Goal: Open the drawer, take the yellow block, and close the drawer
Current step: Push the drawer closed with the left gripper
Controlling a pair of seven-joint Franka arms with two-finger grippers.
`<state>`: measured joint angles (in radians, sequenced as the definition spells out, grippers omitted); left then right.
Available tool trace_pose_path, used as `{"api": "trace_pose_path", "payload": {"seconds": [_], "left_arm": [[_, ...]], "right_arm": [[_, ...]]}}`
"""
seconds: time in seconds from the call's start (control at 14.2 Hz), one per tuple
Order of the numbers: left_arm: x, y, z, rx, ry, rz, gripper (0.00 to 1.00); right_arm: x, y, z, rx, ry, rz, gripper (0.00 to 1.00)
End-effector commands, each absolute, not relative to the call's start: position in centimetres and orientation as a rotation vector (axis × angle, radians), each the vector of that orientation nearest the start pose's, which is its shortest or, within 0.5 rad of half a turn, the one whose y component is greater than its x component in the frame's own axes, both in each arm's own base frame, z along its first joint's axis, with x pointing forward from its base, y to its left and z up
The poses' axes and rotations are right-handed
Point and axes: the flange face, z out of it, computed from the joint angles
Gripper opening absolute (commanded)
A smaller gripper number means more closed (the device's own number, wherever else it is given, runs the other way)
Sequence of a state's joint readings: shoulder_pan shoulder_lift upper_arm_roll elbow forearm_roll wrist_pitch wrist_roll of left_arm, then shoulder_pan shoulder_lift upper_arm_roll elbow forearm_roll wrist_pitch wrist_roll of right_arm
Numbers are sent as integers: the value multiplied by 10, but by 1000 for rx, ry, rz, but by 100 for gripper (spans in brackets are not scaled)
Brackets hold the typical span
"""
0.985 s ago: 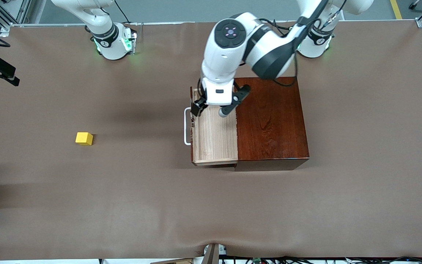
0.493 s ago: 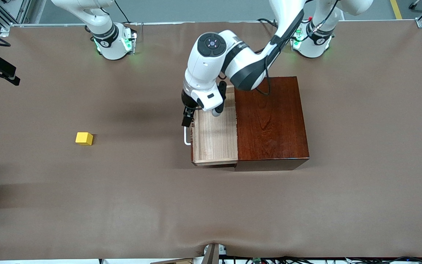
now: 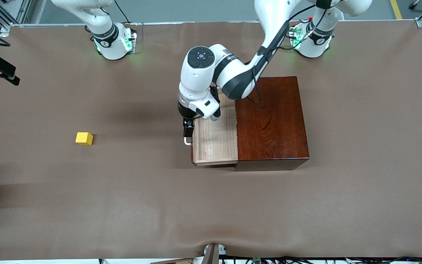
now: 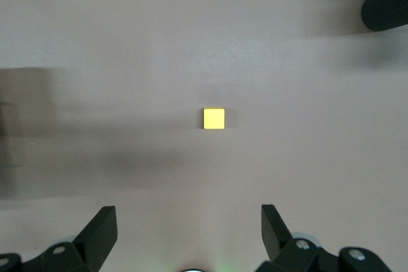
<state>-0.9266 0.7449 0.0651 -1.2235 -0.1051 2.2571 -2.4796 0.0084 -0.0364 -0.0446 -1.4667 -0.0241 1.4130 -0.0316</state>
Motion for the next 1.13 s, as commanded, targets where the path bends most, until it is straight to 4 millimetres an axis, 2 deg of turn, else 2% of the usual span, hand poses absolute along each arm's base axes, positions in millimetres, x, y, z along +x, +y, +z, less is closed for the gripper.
{"api": "trace_pose_path", "payload": {"seconds": [0.0,0.21,0.49,0.7,1.06], "left_arm": [[496,-614,341,1894,2093,-103,100],[484,-623,334,1928,2074,-57,100],[477,-627,317,1959,2078,-28,100],[473,-621,309,2025,2133,2,100],[469,-606,310,2106,2227,47,100]], "right_arm": [[526,-26,682,-3161,6,35,100],[527,-21,682,-3161,-9,33,100],[527,-25,682,-3161,1,38,100],[526,-26,682,-3161,6,35,100],[527,-27,682,-3161,10,38,100]]}}
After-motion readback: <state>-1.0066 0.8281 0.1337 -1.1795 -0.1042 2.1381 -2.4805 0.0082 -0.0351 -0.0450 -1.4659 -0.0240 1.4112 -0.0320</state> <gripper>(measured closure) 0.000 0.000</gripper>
